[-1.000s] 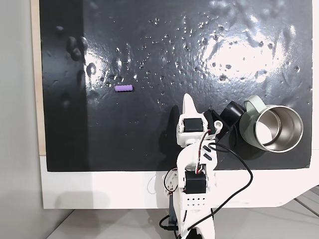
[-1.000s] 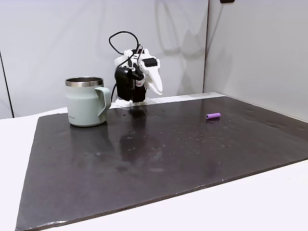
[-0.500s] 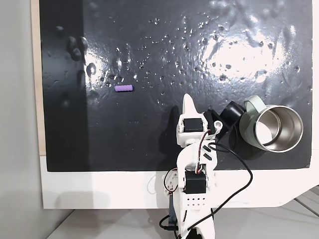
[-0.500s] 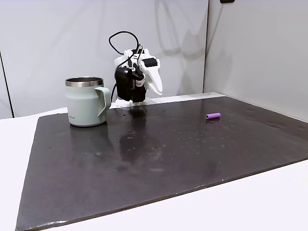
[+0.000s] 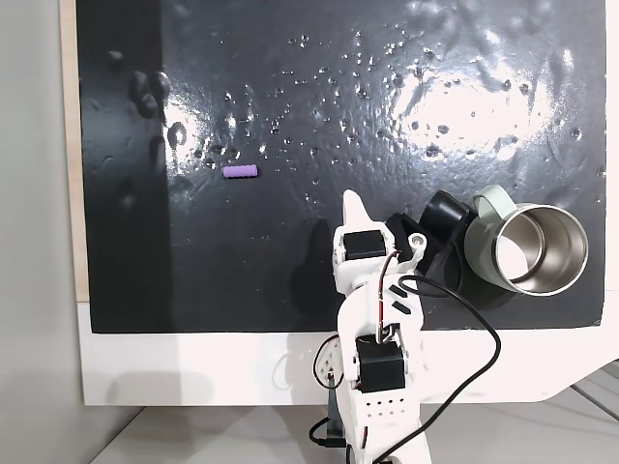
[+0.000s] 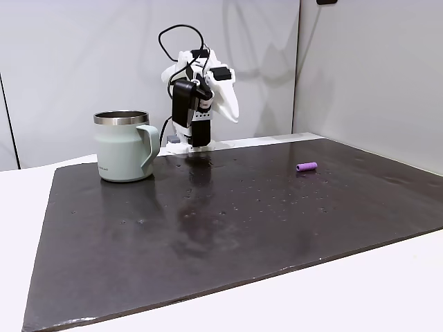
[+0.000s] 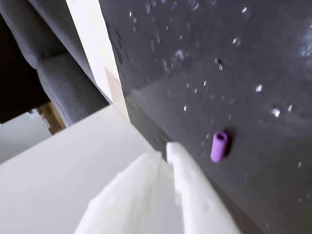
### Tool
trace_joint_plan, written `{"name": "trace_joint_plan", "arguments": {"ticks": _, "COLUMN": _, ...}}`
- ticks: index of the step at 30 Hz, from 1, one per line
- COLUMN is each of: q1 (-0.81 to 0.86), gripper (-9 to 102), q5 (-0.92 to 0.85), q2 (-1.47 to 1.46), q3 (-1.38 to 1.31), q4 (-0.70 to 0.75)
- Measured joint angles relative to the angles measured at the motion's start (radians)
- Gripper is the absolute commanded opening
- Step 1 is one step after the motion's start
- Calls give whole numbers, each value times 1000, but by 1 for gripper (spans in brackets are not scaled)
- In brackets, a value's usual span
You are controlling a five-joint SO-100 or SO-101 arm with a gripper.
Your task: Grasp a pengrip and put it in the cup.
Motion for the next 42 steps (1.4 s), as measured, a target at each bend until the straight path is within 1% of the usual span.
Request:
{"name": "trace_joint_plan", "arguments": {"ticks": 4, "q1": -23, "gripper": 0, "q5": 69, "q2": -238, "q3": -255, "q4": 95}}
{"name": "trace_joint_plan", "arguments": {"ticks": 6, "q1": -66, "gripper": 0, "q5": 117, "q2": -364, "q3": -383, "q4": 161}}
{"name": "trace_joint_plan", "arguments": {"ticks": 12, "q1": -137, "gripper": 1, "q5": 261, "q2": -701, "q3": -673, "q4": 328}}
{"name": "trace_joint_plan", "arguments": {"ticks": 13, "q1": -149, "gripper": 3, "q5": 282, "q2": -749, "q3": -715, "q4": 348}}
{"name": "trace_joint_plan", "arguments": {"ticks": 16, "q1": -183, "gripper": 15, "q5": 339, "q2": -894, "q3": -850, "q4": 414}}
{"name": "trace_joint_plan", "arguments": {"ticks": 19, "q1": -186, "gripper": 23, "q5": 397, "q2": -1037, "q3": -969, "q4": 476}}
{"name": "trace_joint_plan", "arguments": {"ticks": 22, "q1": -219, "gripper": 26, "q5": 436, "q2": -1150, "q3": -1074, "q4": 505}}
{"name": "trace_joint_plan", "arguments": {"ticks": 28, "q1": -245, "gripper": 27, "q5": 483, "q2": -1338, "q3": -1256, "q4": 538}}
{"name": "trace_joint_plan", "arguments": {"ticks": 33, "q1": -305, "gripper": 27, "q5": 525, "q2": -1443, "q3": -1301, "q4": 543}}
{"name": "trace_joint_plan", "arguments": {"ticks": 38, "q1": -331, "gripper": 27, "q5": 532, "q2": -1565, "q3": -1373, "q4": 545}}
{"name": "trace_joint_plan", "arguments": {"ticks": 42, "q1": -388, "gripper": 27, "q5": 535, "q2": -1644, "q3": -1393, "q4": 545}}
